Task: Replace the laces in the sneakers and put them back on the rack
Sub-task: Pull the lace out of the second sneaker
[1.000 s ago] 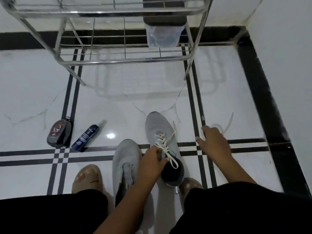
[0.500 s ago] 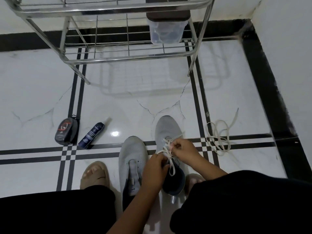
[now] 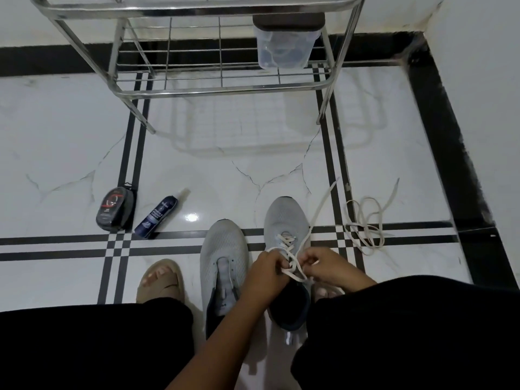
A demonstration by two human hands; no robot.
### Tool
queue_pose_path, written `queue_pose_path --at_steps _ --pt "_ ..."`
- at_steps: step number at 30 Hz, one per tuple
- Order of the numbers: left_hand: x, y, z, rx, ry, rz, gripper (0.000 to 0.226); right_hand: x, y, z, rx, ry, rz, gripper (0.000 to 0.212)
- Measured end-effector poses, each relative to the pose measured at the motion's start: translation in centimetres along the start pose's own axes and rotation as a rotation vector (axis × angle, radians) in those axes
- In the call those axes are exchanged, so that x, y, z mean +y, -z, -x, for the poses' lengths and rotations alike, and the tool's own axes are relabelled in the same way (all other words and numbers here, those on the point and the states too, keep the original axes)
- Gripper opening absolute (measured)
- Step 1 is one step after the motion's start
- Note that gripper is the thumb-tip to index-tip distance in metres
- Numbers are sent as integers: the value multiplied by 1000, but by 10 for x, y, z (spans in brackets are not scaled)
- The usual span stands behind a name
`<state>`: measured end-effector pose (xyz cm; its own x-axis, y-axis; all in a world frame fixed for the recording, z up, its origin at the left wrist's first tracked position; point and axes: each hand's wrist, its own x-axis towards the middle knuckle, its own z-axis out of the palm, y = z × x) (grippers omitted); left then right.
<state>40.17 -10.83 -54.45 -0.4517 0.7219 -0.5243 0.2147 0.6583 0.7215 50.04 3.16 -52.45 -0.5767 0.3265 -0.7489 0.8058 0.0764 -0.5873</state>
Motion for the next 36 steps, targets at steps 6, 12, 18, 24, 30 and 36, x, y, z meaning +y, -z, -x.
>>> queue_pose_path --at_steps 6,12,18,24,30,36 --pt "-1 15 -11 -46 264 409 14 6 -4 3 -77 141 -46 21" --pt "17 37 -31 149 458 1101 20 10 -15 0 -46 196 -68 16" --pt "2 44 -19 149 383 38 19 5 -17 -4 24 215 8 13" --pt "7 9 -3 -34 165 61 11 15 -17 -1 122 159 -98 10" --pt "-1 13 6 -27 168 257 7 10 -15 5 86 260 77 23" --pt "10 13 9 -102 269 644 17 6 -17 10 215 150 130 14"
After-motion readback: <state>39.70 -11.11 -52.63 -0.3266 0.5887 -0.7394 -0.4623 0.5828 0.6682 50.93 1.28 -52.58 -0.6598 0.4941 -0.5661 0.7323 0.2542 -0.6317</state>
